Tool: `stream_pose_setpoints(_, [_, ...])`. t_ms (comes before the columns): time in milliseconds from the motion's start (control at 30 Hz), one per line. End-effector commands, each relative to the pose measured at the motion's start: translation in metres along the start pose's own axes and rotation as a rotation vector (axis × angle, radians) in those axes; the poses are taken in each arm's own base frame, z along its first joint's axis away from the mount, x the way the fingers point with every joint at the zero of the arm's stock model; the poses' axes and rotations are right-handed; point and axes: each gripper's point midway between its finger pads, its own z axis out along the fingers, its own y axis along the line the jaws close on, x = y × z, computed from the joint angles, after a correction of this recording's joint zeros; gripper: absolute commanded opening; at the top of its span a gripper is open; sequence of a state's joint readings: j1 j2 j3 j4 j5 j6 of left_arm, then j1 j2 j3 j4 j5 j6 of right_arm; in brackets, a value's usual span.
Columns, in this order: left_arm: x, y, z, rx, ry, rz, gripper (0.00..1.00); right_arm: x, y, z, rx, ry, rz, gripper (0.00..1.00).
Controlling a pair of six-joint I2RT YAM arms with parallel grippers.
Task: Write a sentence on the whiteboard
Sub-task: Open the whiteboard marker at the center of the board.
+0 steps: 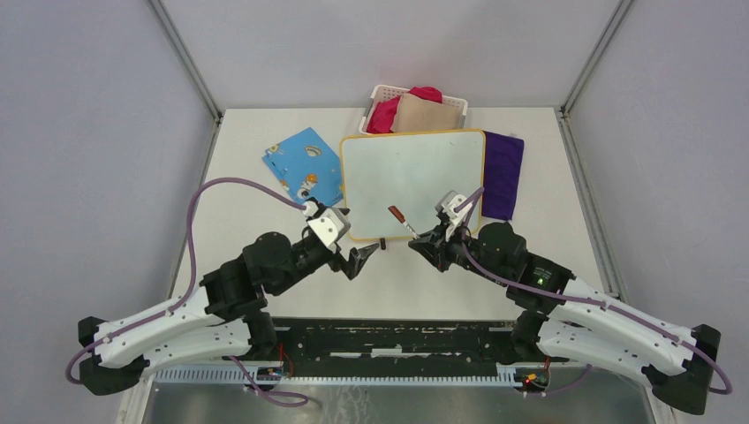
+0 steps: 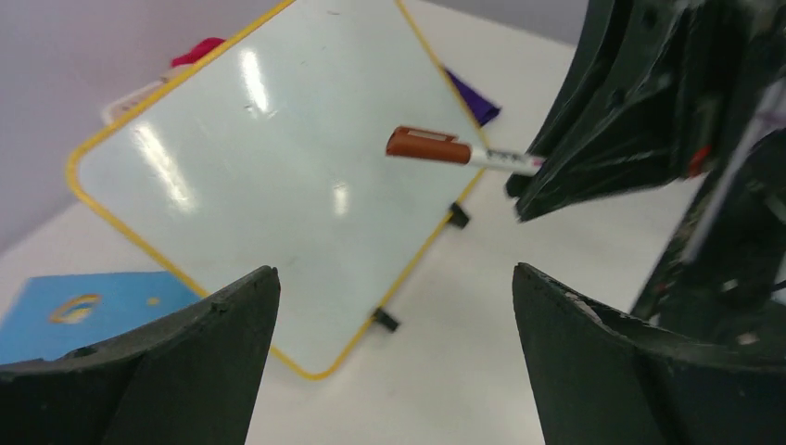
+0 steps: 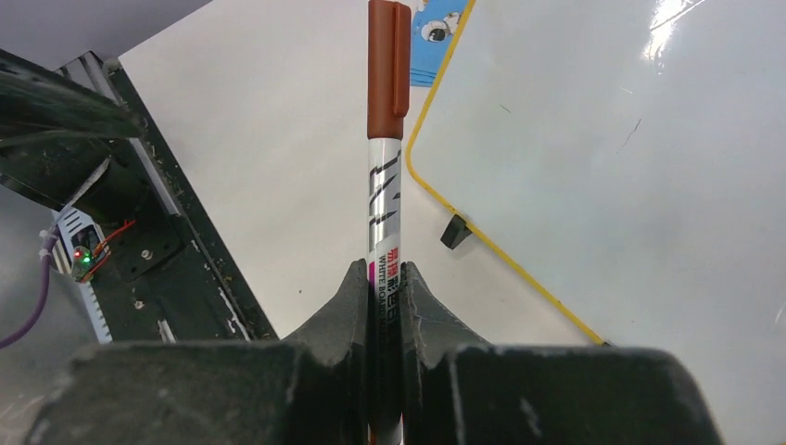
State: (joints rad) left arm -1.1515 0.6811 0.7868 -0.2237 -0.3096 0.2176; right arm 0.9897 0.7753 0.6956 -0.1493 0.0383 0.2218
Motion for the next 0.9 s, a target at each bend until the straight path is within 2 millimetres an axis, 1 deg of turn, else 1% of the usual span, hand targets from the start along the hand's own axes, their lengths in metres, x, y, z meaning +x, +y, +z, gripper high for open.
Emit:
stream_pose_setpoints(0, [-0.054, -0.032, 0.023, 0.104, -0.172, -0.624, 1.0, -0.019, -0.007, -0.002, 0.028, -0.101, -0.044, 0.0])
stream_pose_setpoints(33, [-0.056, -0.039, 0.03, 0.145, -0.165, -0.678, 1.0, -0.019, -0.006, -0.003, 0.023, -0.114, -0.041, 0.0])
stream_pose_setpoints(100, [-0.059, -0.042, 0.042, 0.196, -0.181, -0.813, 1.0, -0.021, -0.005, -0.005, 0.015, -0.142, -0.036, 0.0])
stream_pose_setpoints(133, [-0.062, -0.039, 0.046, 0.224, -0.203, -0.893, 1.0, -0.017, -0.006, -0.006, 0.015, -0.14, -0.034, 0.0])
stream_pose_setpoints(167, [-0.063, -0.035, 0.049, 0.246, -0.228, -0.966, 1.0, -0.022, -0.005, -0.007, 0.013, -0.174, -0.028, 0.0])
stream_pose_setpoints(200, [-0.07, -0.031, 0.049, 0.279, -0.27, -1.056, 1.0, -0.023, -0.005, -0.008, 0.01, -0.187, -0.021, 0.0])
stream_pose_setpoints(233, [-0.065, -0.027, 0.052, 0.286, -0.272, -1.086, 1.0, -0.024, -0.005, -0.009, 0.009, -0.201, -0.015, 0.0])
stream_pose_setpoints(333, [-0.072, -0.021, 0.056, 0.342, -0.311, -1.171, 1.0, -0.03, 0.0, -0.012, -0.018, -0.252, -0.001, 0.0])
stream_pose_setpoints(400, [-0.077, -0.022, 0.058, 0.37, -0.327, -1.182, 0.97, -0.033, 0.003, -0.013, -0.036, -0.28, 0.007, 0.0])
stream_pose_setpoints(500, [-0.088, -0.028, 0.06, 0.438, -0.356, -1.177, 0.8, -0.034, 0.006, -0.012, -0.058, -0.307, 0.018, 0.0])
stream_pose_setpoints(567, [-0.091, -0.032, 0.066, 0.469, -0.347, -1.169, 0.71, -0.035, 0.009, -0.011, -0.072, -0.322, 0.031, 0.0])
stream_pose_setpoints(700, [-0.09, -0.037, 0.074, 0.487, -0.32, -1.156, 0.52, -0.038, 0.013, -0.009, -0.095, -0.333, 0.047, 0.0])
stream_pose_setpoints(867, [-0.084, -0.035, 0.074, 0.466, -0.315, -1.151, 0.37, -0.04, 0.015, -0.008, -0.103, -0.349, 0.066, 0.0])
